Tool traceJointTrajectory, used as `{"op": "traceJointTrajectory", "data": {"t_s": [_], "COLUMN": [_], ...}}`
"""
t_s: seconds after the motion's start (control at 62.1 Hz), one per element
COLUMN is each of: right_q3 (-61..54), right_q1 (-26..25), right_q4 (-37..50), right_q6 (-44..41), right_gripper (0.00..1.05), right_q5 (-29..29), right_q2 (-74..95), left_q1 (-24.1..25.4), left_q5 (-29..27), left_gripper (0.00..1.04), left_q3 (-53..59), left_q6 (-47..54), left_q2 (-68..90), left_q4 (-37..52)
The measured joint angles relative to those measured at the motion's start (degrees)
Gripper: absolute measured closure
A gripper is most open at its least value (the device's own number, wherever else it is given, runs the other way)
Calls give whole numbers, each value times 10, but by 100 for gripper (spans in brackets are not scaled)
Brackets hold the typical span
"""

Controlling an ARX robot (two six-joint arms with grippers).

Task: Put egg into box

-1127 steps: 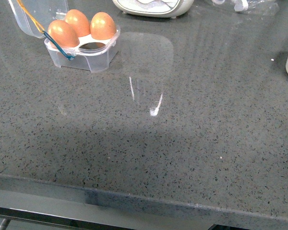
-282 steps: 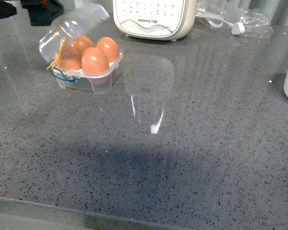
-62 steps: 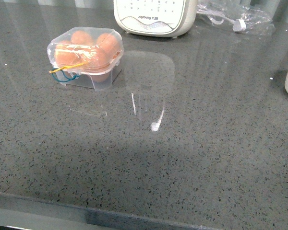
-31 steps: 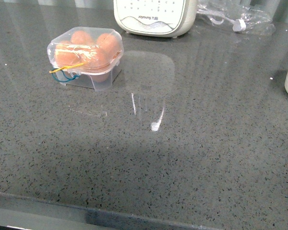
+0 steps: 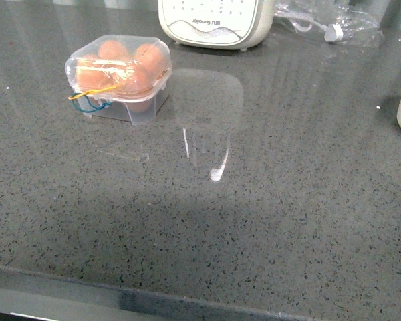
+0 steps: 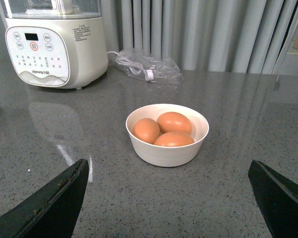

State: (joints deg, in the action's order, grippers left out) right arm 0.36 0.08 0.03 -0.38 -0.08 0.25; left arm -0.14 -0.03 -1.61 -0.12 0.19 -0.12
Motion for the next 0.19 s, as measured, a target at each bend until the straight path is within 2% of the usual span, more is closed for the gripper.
{"op": "traceJointTrajectory", "data": {"t_s": [0.193], "right_q3": [0], "right_q1": [0], "right_q4": [0], "right_q6": [0], "right_gripper": [7], "right_q5": [0], "right_q2": [0], "left_q1": [0], "left_q5": [0], "left_gripper": [7], "left_q3": [0], "left_q6": [0], "left_q2": [0], "left_q4": [0]}}
